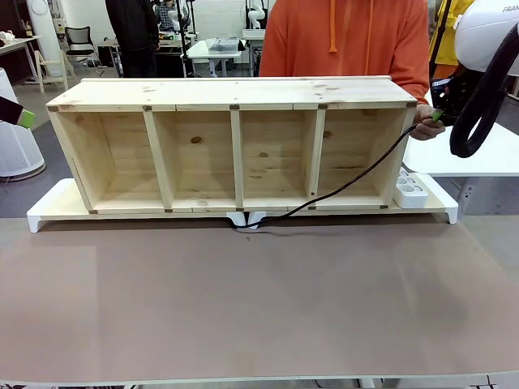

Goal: Perform cable management.
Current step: Release the Power Cable when the human grasps it.

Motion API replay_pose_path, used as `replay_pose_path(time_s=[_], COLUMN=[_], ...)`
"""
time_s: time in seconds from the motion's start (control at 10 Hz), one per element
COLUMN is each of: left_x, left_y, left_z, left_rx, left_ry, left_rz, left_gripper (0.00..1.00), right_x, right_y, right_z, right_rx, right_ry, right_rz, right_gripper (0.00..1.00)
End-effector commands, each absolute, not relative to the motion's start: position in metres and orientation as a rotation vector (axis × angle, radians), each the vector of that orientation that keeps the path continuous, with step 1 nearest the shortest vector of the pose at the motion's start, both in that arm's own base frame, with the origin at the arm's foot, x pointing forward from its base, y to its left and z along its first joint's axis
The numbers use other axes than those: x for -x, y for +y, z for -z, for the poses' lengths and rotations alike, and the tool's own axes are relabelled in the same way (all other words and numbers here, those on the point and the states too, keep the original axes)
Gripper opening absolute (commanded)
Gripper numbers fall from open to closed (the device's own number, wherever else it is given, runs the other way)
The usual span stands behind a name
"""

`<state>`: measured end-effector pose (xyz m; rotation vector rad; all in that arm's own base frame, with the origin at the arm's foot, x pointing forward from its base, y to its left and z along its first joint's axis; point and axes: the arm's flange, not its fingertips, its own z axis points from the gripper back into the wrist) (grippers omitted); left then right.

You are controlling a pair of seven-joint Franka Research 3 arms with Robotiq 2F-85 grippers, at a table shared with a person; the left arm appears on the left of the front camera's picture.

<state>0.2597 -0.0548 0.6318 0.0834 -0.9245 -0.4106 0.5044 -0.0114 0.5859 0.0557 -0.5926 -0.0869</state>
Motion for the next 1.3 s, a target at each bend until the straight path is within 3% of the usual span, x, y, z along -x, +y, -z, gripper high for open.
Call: replay_pose_path(time_s=[0.0,0.1,0.2,0.3,0.4,0.5,0.6,0.7,1.2], left_x=[-0.2616,-0.2616,-0.2616,-0.2616,-0.2616,-0.2616,-0.2616,-0.2616,-0.2616], left_y=[-0.0553,-0.0553,-0.0553,-0.0553,-0.0553,-0.0553,-0.0553,-0.0553,-0.0553], left_z=[-0.6324,-0.6324,-0.6324,-0.6324,-0.6324,-0.6324,-0.6324,-0.6324,-0.6324], left_rx=[-0.086,-0.086,-0.086,-0.086,-0.086,-0.086,-0.086,-0.086,-0.086], left_ry=[-0.935,-0.935,-0.935,-0.935,-0.935,-0.935,-0.935,-0.935,-0.935], left_rz=[0.410,0.410,0.410,0.410,0.410,0.410,0.410,0.410,0.410], left_gripper=[1.00,1.00,1.00,1.00,1.00,1.00,1.00,1.00,1.00], right_x=[-0.5050,-0.5062,-0.5060,-0.5063,-0.5061,-0.5063,-0.5062,-0.5057,-0.5042], right_y=[-0.0119,-0.0124,-0.0125,-0.0124,-0.0124,-0.0120,-0.0119,-0.0114,-0.0117], right_z=[-0.5877,-0.5887,-0.5896,-0.5905,-0.5909,-0.5910,-0.5915,-0.5918,-0.5888], right_rx=[-0.057,-0.054,-0.049,-0.052,-0.054,-0.050,-0.051,-0.037,-0.052], right_ry=[-0.598,-0.587,-0.565,-0.563,-0.560,-0.560,-0.557,-0.604,-0.579], right_rz=[0.089,0.091,0.086,0.079,0.077,0.071,0.068,0.070,0.080], right_gripper=[0.16,0.16,0.36,0.36,0.55,0.40,0.75,0.60,0.60])
